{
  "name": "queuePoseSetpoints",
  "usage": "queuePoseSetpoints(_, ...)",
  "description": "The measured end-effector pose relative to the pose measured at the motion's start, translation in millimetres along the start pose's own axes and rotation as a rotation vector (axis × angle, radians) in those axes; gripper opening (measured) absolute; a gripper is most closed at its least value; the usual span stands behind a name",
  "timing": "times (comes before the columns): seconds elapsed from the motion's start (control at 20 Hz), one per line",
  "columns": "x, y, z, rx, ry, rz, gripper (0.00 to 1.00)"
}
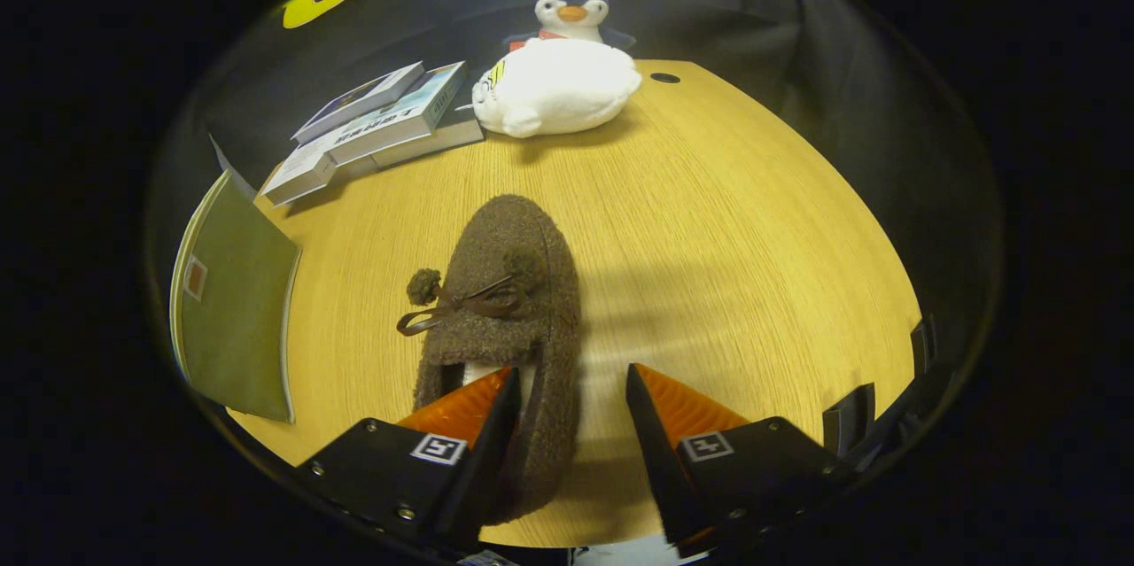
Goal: Open the storage box then place both shoes into the box .Put the left shoe in first, then the right shoe, with the right side of both shoes facing outward in a uniform manner.
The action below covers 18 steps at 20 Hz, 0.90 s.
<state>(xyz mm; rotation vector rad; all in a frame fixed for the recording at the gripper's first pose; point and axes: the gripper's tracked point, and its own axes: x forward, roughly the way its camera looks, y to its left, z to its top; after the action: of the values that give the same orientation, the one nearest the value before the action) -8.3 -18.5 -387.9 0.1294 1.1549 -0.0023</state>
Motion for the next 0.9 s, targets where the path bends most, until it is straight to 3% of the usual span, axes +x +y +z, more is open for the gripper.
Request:
queuePoseSetpoints(0.1, 5.1, 0.7, -1.4, 0.015, 0.012, 0.003, 0.42)
queuePoseSetpoints(0.25, 2.6, -0.5, 1.7, 0.043, 0.012, -0.015, 0.41)
queuePoseSetpoints(0.3, 5.7, -3.1, 2.3, 0.081, 0.024, -0.01, 0.08)
queuePoseSetpoints(0.45, -2.0, -3.0, 0.5, 0.168, 0.036, -0.001, 0.08)
queuePoseSetpoints(0.5, -0.3, -3.8, -0.4, 0.173, 0.05, -0.001, 0.0)
queuePoseSetpoints(0.9, -35.9, 21.4, 22.4, 0.226, 0.011, 0.041, 0.0)
